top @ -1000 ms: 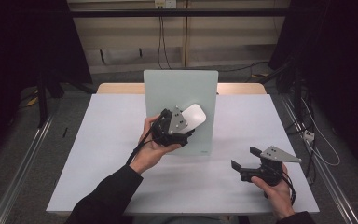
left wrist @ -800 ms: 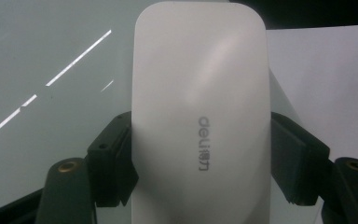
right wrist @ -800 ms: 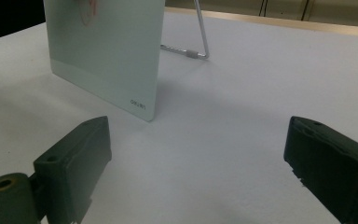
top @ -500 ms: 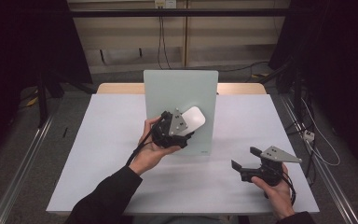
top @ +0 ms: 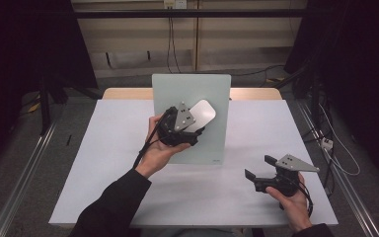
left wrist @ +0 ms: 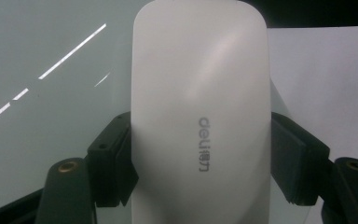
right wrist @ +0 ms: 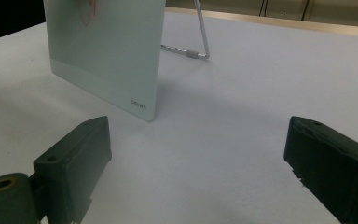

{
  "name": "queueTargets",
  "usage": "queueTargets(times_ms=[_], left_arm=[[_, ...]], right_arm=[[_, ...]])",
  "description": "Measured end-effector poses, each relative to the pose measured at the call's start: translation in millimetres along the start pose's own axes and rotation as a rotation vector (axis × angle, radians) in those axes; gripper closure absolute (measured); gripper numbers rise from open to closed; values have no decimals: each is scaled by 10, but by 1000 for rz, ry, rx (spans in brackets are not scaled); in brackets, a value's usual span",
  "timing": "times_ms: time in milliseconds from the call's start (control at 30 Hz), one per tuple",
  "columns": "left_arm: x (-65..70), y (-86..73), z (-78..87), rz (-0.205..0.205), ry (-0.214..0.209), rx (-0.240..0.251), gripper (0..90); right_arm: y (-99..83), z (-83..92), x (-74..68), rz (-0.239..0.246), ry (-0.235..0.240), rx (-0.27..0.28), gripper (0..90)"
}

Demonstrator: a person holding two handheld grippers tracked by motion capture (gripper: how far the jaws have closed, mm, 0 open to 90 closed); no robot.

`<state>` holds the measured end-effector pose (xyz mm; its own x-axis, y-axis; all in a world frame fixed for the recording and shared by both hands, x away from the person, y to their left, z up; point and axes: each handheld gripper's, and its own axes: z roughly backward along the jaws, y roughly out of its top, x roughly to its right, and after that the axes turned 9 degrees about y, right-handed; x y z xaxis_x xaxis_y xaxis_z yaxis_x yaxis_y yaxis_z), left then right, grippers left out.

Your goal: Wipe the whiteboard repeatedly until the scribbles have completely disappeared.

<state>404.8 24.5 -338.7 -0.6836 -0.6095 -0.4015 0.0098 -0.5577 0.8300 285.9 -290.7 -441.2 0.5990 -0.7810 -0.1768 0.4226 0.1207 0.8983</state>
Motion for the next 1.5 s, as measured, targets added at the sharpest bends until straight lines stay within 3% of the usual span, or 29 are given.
queueTargets(times_ms=[167, 467, 667, 933, 1067, 1167, 1433, 1500], left_arm=[[128, -93, -33, -48, -23, -30, 310], [355, -269, -97, -86, -70, -69, 310], [267, -267, -48, -62, -58, -58, 310], [-44, -232, 99, 3, 8, -12, 310], [-83, -252, 129, 1, 25, -8, 310], [-1, -301, 113, -32, 32, -21, 310], [353, -512, 4, -128, -38, -81, 310], [408, -532, -18, -125, -45, -83, 310]], right_arm=[[-3, 5, 5, 2, 0, -1, 73], [-1, 4, 0, 2, 0, -1, 73], [-1, 9, 1, -3, 0, 3, 73], [0, -3, -2, -1, 0, 0, 73], [-2, 1, 5, -4, 0, 1, 73], [-2, 0, 1, -1, -1, 0, 74], [0, -3, 0, -1, 1, 0, 73], [0, -2, 1, -1, -1, 0, 74]])
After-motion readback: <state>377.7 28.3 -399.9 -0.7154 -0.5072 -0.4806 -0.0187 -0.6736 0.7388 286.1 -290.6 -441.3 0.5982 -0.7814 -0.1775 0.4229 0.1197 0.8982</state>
